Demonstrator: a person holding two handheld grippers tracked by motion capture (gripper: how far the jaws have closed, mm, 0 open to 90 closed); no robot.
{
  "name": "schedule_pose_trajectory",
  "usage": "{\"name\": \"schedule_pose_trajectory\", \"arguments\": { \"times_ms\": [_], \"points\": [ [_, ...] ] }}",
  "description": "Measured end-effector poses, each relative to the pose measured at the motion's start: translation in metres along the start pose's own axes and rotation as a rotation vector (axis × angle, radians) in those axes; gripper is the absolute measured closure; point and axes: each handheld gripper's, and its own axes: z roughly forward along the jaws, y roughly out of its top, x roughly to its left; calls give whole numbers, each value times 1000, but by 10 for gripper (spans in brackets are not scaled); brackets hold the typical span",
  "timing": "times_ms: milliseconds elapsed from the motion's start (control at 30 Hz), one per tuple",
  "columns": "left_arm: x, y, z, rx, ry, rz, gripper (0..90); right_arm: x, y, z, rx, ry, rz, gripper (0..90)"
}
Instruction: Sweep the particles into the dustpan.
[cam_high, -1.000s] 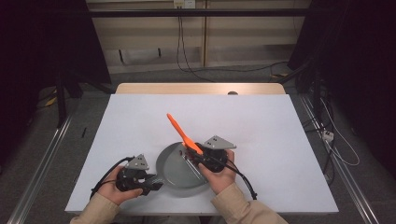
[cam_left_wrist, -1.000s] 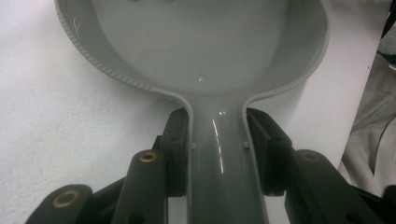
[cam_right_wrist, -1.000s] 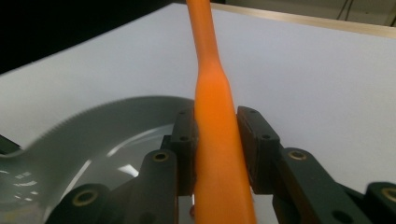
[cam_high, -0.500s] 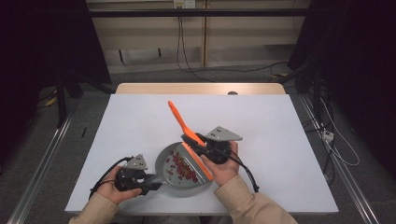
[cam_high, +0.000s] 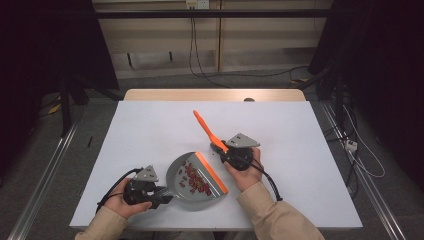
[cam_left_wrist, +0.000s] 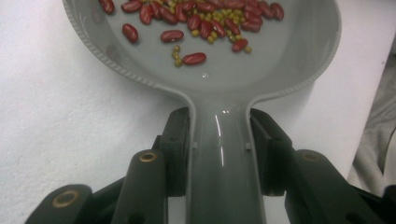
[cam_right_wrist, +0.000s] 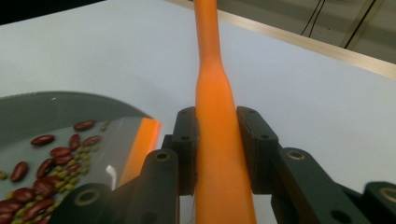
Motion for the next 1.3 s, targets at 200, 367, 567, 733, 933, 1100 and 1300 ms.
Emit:
{"name": "schedule_pose_trajectory", "arguments": {
  "times_ms": [200,367,567,733,933,1100,1300],
  "points": [
    [0,3,3,3,11,2,621,24,0,-6,-14,127,43,702],
    [-3,8,9,15,27,26,590,26,8,-14,-67,166,67,703],
    [-4,9,13,-6,71,38,632,5,9,-28,-87,123,81,703],
    [-3,8,11,-86,89,17,633,-13,3,-38,-92,95,95,703],
    [3,9,9,-135,141,-22,632,-28,-5,-47,-86,73,121,702],
    [11,10,5,-154,194,-59,632,-36,-7,-52,-84,55,131,702],
    [22,10,2,-194,248,-107,632,-46,-9,-59,-90,38,145,702]
  ]
}}
